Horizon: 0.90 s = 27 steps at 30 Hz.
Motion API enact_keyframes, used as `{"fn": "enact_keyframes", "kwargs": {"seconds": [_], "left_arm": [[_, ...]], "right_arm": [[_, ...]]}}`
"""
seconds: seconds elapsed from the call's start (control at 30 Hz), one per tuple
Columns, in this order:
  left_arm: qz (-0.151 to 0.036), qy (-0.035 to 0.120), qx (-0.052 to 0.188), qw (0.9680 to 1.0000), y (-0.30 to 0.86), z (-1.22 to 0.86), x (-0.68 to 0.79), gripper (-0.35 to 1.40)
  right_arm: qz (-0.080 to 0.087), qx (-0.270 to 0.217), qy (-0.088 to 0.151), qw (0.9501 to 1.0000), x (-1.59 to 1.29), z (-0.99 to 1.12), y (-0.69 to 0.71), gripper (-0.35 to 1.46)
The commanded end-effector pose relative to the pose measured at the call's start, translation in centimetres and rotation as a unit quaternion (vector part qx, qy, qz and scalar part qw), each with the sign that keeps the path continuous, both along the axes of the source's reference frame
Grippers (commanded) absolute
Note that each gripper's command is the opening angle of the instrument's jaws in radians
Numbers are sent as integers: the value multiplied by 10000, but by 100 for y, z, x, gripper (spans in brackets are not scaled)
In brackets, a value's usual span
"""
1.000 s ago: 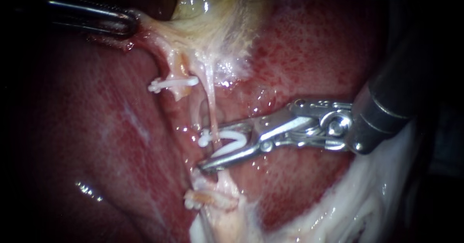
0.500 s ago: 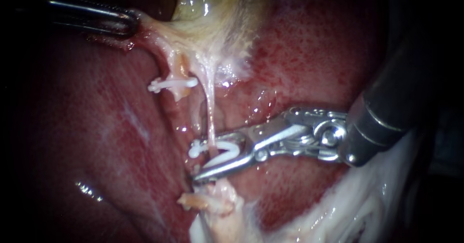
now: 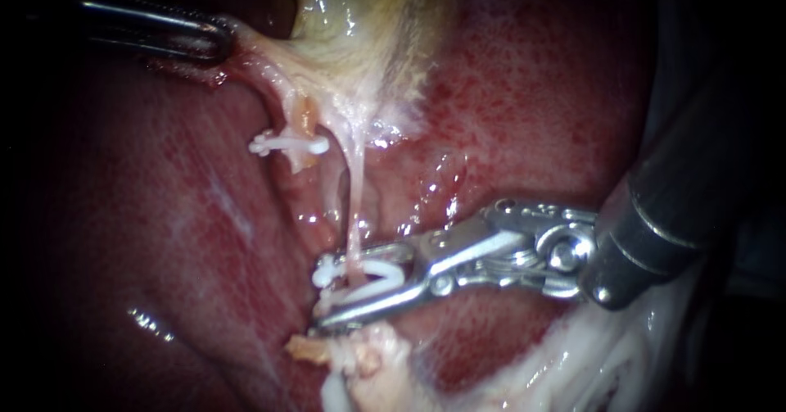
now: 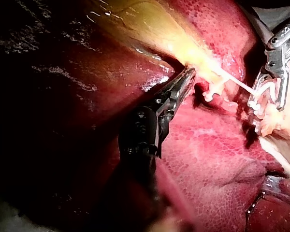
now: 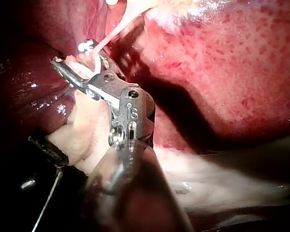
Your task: Clipping second clip right tube
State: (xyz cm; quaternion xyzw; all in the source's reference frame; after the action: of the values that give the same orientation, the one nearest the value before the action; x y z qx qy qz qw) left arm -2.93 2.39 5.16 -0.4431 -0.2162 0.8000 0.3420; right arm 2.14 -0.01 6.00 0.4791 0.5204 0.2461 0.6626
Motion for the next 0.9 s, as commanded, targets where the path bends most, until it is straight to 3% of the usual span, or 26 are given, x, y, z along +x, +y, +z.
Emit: {"fn": "enact_keyframes", "kwargs": {"seconds": [0.03, 0.6, 0.9], "left_arm": [[-2, 2, 0, 10000, 0, 0, 0, -35], [-6, 5, 0, 10000, 0, 0, 0, -35], [-9, 7, 0, 10000, 0, 0, 0, -35]], "right_arm": [[-12, -4, 1, 10000, 0, 2, -1, 44], [-70, -4, 38, 10000, 0, 2, -2, 27], [-129, -6, 78, 9999, 0, 2, -2, 7]]}}
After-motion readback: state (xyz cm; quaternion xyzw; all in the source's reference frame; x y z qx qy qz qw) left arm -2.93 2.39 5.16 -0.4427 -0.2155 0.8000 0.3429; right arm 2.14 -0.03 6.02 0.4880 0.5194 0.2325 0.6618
